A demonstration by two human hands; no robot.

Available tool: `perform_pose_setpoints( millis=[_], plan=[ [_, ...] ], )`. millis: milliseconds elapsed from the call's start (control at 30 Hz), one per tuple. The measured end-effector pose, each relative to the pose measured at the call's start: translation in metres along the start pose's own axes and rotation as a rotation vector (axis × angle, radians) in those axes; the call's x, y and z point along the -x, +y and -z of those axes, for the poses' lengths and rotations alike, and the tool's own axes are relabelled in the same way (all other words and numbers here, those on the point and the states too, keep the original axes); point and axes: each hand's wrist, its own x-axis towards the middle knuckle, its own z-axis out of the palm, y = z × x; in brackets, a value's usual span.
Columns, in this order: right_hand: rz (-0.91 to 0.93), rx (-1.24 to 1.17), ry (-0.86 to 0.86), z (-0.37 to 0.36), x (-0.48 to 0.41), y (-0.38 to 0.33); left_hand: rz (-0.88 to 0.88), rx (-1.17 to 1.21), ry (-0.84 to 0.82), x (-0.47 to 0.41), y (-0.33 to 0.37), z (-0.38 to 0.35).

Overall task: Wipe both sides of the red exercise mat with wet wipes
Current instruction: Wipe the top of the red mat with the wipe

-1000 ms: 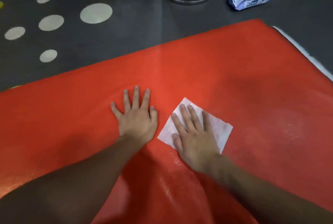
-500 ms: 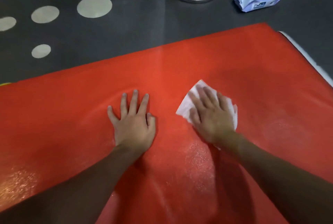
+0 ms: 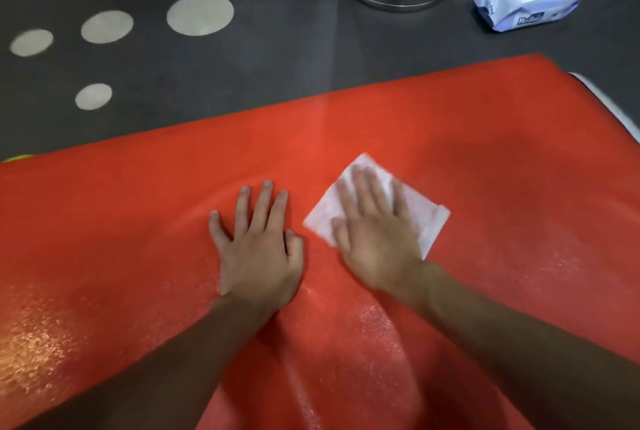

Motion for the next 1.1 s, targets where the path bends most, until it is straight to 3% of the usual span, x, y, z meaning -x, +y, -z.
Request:
perform_pose_setpoints(
  millis=[67,100,200,267,367,433,533,600,700,767,900,933,1033,1100],
  plan=[
    [0.219,0.013,-0.014,0.003,-0.001,0.015,-0.001,-0.006,-0.006,0.0,0.0,0.0],
    [0.228,0.021,-0.013,0.007,-0.012,0.031,-0.003,-0.005,-0.011,0.0,0.0,0.0],
    [-0.132,-0.013,0.007,0.013,-0.04,0.05,-0.011,-0.011,-0.022,-0.001,0.001,-0.001],
    [-0.18,0.007,0.007,0.008,-0.038,0.023,-0.009,-0.011,-0.019,-0.001,0.0,-0.001],
    [0.17,0.025,-0.006,0.004,-0.015,0.009,-0.014,-0.008,-0.019,0.0,0.0,0.001],
    [0.264,0.025,-0.006,0.011,-0.029,0.036,-0.014,0.005,-0.022,0.0,0.0,0.0],
    [-0.111,-0.012,-0.001,0.017,-0.058,0.053,-0.018,0.01,-0.015,0.0,0.0,0.0],
    [-0.174,0.005,-0.004,0.011,-0.057,0.026,-0.019,0.014,-0.009,0.0,0.0,0.0],
    [0.196,0.025,-0.008,0.002,-0.038,0.006,-0.016,-0.003,-0.006,0.0,0.0,-0.001],
    [0.266,0.015,0.012,0.009,-0.053,0.032,-0.016,0.001,-0.008,-0.001,0.0,-0.001],
    [-0.178,-0.017,0.013,0.014,-0.078,0.03,-0.015,-0.005,-0.008,0.0,0.0,0.0],
    [-0.151,-0.016,0.006,0.012,-0.073,0.012,-0.015,-0.01,-0.012,0.0,0.0,0.001],
    [0.244,0.022,-0.037,0.009,-0.056,0.004,-0.005,-0.022,-0.012,0.0,0.002,0.001],
    [0.265,0.028,0.015,0.017,-0.076,0.036,-0.004,-0.023,-0.015,0.0,0.002,0.002]
  ],
)
